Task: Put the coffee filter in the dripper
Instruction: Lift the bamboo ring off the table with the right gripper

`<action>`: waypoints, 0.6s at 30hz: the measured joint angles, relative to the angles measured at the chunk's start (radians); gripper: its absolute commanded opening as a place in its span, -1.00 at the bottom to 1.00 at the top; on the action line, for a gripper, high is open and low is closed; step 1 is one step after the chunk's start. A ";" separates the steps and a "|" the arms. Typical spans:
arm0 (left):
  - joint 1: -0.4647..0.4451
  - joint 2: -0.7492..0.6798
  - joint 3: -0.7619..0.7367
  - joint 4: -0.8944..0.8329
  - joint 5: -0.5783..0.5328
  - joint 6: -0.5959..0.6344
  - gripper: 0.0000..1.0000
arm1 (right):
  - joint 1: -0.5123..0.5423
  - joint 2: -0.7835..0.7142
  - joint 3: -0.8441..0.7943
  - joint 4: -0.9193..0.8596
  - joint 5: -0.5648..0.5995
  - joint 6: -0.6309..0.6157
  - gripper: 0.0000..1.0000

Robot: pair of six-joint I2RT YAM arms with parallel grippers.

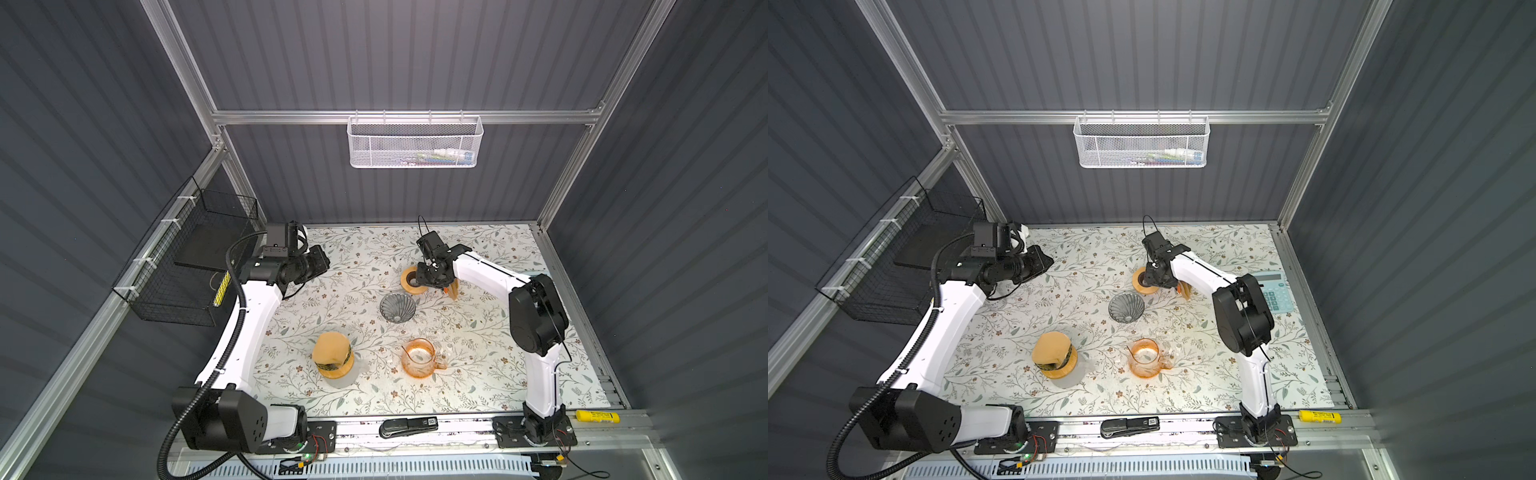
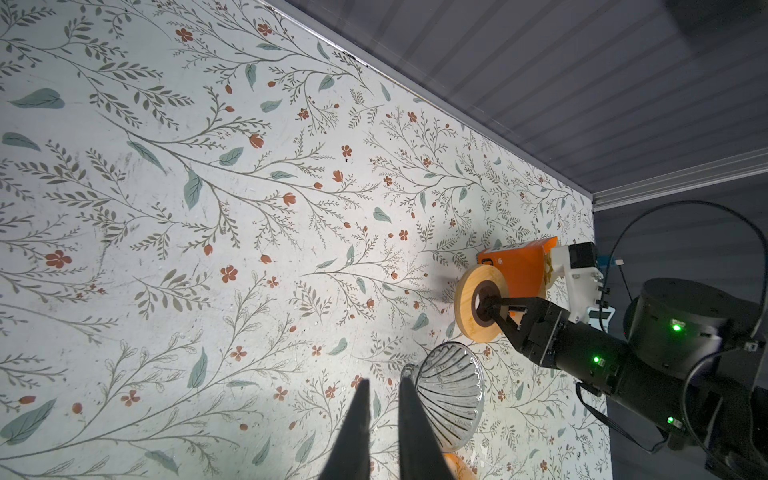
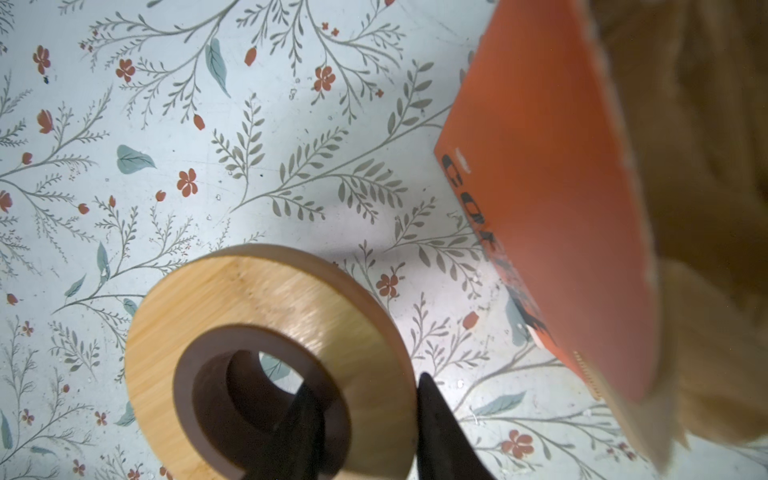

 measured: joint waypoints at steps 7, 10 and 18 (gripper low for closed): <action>0.000 0.000 0.000 0.000 0.000 0.000 -0.68 | 0.000 -0.053 0.002 -0.007 0.001 0.000 -0.51; 0.000 0.000 0.000 0.000 0.001 -0.001 -0.68 | 0.000 -0.088 0.004 -0.010 0.002 -0.001 -0.51; 0.000 0.000 0.000 -0.008 -0.009 -0.004 -0.68 | 0.004 -0.246 -0.064 -0.006 0.000 -0.004 -0.51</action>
